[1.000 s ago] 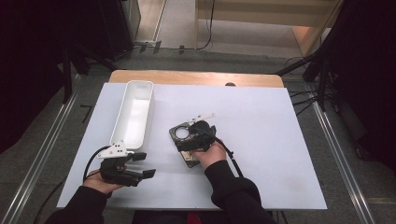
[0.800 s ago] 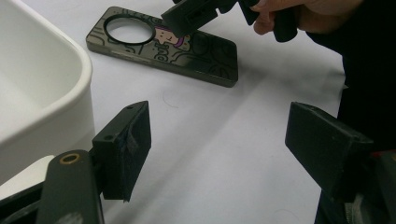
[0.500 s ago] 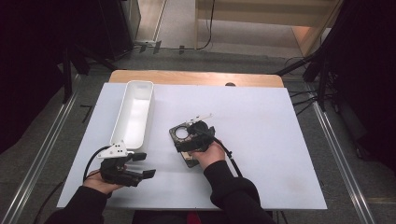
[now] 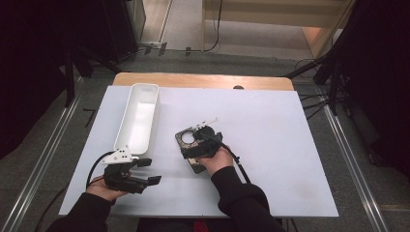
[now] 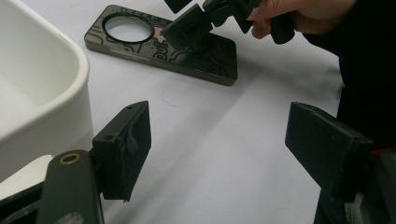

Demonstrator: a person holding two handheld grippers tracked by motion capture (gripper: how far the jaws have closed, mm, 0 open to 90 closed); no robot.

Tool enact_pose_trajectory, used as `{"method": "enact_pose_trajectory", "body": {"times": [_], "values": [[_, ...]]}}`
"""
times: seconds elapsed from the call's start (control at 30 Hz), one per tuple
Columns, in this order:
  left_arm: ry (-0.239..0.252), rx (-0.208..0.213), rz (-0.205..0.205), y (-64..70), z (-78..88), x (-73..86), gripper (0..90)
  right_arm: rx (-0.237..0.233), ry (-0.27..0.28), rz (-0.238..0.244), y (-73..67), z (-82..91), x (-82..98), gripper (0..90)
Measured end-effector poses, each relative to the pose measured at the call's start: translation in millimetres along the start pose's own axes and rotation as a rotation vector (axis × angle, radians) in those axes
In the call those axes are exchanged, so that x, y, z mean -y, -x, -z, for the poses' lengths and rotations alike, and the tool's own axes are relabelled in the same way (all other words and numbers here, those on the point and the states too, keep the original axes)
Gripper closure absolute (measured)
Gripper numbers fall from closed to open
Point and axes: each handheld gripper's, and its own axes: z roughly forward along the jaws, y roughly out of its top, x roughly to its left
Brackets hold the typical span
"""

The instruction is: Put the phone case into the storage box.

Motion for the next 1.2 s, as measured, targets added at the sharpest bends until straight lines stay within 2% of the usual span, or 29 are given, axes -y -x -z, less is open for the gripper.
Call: {"method": "enact_pose_trajectory", "body": {"times": [0.3, 0.57, 0.7, 0.83, 1.2], "values": [[-0.001, 0.0, 0.001, 0.0, 0.0, 0.1, 22.5, 0.015, -0.034, 0.024, 0.4, -4.1, 1.4, 0.0], [-0.002, 0.0, 0.0, 0.1, -0.1, 0.1, 22.5, 0.027, -0.066, 0.016, 0.6, -7.5, 2.6, 0.0], [-0.003, -0.001, 0.0, 0.0, -0.1, 0.1, 22.5, 0.052, -0.082, 0.036, -0.2, -9.4, 3.5, 0.0], [-0.003, 0.001, 0.0, 0.4, -0.2, 0.0, 22.5, 0.05, -0.102, 0.029, -0.4, -11.8, 5.0, 0.0], [-0.005, -0.002, -0.002, 0.3, -0.5, 0.1, 22.5, 0.077, -0.109, 0.053, -3.1, -13.2, 6.3, 0.0]]}}
